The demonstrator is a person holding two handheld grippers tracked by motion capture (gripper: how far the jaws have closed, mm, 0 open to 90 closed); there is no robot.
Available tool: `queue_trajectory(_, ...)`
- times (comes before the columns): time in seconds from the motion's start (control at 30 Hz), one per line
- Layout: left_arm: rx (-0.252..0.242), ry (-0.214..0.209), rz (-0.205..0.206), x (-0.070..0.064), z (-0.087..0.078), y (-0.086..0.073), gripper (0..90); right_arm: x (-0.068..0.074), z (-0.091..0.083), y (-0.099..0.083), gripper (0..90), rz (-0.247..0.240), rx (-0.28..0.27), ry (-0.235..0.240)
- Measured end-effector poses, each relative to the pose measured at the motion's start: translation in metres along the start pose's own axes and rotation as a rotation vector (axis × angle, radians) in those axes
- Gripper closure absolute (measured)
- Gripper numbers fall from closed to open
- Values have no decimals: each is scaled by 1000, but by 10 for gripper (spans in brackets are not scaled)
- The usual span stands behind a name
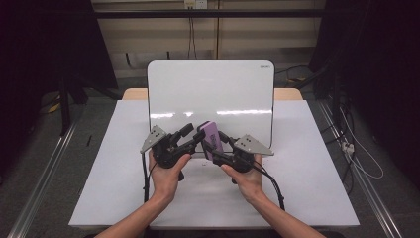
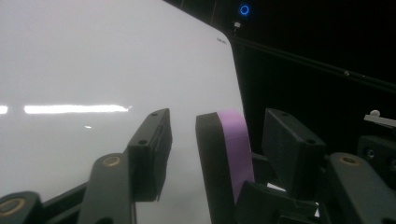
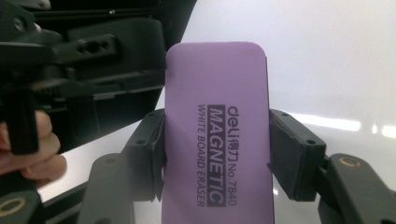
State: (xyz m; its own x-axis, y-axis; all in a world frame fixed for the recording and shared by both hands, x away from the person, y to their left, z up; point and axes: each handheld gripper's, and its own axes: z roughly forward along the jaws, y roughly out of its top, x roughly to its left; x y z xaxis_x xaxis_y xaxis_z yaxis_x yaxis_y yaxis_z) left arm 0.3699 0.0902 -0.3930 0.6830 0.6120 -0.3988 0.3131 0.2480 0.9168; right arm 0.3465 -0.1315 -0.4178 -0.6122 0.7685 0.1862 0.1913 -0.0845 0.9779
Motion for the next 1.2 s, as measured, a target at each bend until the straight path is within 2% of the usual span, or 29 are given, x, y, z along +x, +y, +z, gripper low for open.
queue_trajectory(0.07,-3,-10,-32,1,3,-2,466,0,0,0,418,0,-10,-1)
queue_trajectory(0.13,-6,-4,-32,0,4,-4,494,1,0,0,417,9,-11,-2)
queue_trajectory(0.2,-20,-16,-56,0,5,-5,534,1,0,-1,417,14,-14,-4)
queue_trajectory(0.3,-12,-24,-49,-1,6,-5,569,1,1,-2,418,50,-25,-1)
queue_trajectory(0.43,-9,-33,-61,-3,9,-7,576,3,0,0,418,40,-44,-3)
queue_trajectory(0.5,1,-37,-50,-4,8,-5,625,3,0,-1,417,37,-46,-4)
queue_trajectory(0.53,8,-42,-31,-3,9,-4,627,3,0,-2,417,44,-51,-4)
queue_trajectory(0.6,8,-42,-36,-4,9,-4,633,3,0,-1,416,39,-53,-8)
queue_trajectory(0.63,2,-43,-57,-4,10,-5,635,3,0,-2,416,43,-50,-9)
queue_trajectory(0.67,8,-42,-55,-4,10,-4,636,3,0,-2,415,42,-49,-10)
queue_trajectory(0.73,15,-49,-25,-3,10,-3,639,2,0,-2,414,37,-45,-6)
queue_trajectory(0.8,7,-52,-44,-4,10,-2,642,2,0,-1,410,25,-45,-4)
queue_trajectory(0.83,15,-53,-26,-3,9,-1,642,2,0,-1,396,24,-41,-2)
queue_trajectory(0.9,4,-60,-16,-3,9,3,643,2,-1,-1,332,11,-22,7)
queue_trajectory(1.03,-10,-35,47,-2,5,15,644,1,-2,-5,223,8,22,7)
queue_trajectory(1.1,-15,-29,49,1,4,19,645,0,-4,-5,170,19,28,4)
queue_trajectory(1.17,-12,-30,48,3,2,22,645,-1,-6,-5,152,5,40,-1)
queue_trajectory(1.2,-6,-26,69,4,2,23,645,-2,-7,-5,149,6,41,-8)
